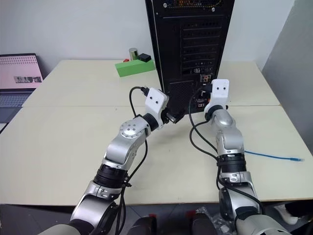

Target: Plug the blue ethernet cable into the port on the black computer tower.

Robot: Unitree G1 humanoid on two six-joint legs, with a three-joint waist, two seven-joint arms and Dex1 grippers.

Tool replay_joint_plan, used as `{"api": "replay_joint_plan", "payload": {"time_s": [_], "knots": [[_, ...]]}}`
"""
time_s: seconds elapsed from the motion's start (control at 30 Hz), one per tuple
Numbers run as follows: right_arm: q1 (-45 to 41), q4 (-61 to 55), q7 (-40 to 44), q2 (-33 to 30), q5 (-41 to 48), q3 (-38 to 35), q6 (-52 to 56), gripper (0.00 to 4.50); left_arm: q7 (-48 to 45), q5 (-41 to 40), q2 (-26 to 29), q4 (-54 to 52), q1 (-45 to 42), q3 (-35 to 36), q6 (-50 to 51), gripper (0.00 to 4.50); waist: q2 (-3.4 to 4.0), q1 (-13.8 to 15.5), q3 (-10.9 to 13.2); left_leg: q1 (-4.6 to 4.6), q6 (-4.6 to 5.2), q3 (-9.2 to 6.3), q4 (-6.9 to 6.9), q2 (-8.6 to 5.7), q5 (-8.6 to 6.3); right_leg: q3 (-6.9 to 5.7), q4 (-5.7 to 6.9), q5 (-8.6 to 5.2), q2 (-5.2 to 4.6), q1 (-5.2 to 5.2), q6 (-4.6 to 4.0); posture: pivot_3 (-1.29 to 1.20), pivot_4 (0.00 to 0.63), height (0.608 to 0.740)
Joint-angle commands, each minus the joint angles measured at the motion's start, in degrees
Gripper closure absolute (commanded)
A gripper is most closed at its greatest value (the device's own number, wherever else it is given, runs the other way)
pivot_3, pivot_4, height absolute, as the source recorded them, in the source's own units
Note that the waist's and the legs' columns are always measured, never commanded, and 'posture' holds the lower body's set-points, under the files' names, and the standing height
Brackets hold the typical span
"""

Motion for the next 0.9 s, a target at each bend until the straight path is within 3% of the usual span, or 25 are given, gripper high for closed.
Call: {"api": "replay_joint_plan", "payload": {"time_s": [0.03, 0.47, 0.6, 0.9], "knots": [[-2.6, 0.6, -0.2, 0.1, 0.2, 0.0, -1.8, 4.50, -0.4, -0.5, -0.3, -2.8, -0.4, 0.7, -0.7, 0.16, 0.00, 0.0, 0.0, 0.00, 0.00, 0.00, 0.00, 0.00, 0.00, 0.00, 0.00, 0.00, 0.00, 0.00, 0.00, 0.00, 0.150, 0.740], [-2.7, 1.9, 2.7, -1.3, 0.1, 0.7, -2.2, 4.50, -0.3, -0.7, -0.4, -2.8, -0.5, 0.8, -1.0, 0.16, 0.00, -0.2, 0.0, 0.04, 0.00, 0.02, 0.00, 0.01, 0.00, 0.05, 0.01, 0.01, 0.01, 0.01, 0.01, 0.00, 0.150, 0.740], [-0.8, 0.1, 4.9, -2.9, 0.1, 1.3, -1.2, 3.37, -0.6, -0.9, -0.3, -2.7, -0.7, 1.0, -1.3, 0.16, 0.00, 0.0, 0.0, 0.02, 0.00, 0.01, 0.00, 0.00, 0.00, 0.03, 0.01, 0.01, 0.01, 0.01, 0.01, 0.00, 0.150, 0.740], [4.7, -8.6, 9.6, -6.6, 1.8, 1.0, 3.0, 1.63, -1.8, -1.5, -0.4, -2.8, -1.1, 1.7, -1.8, 0.16, 0.00, 0.5, 0.0, -0.12, 0.00, 0.01, -0.02, -0.03, 0.00, -0.01, -0.08, 0.01, -0.03, -0.07, 0.01, 0.00, 0.150, 0.740]]}}
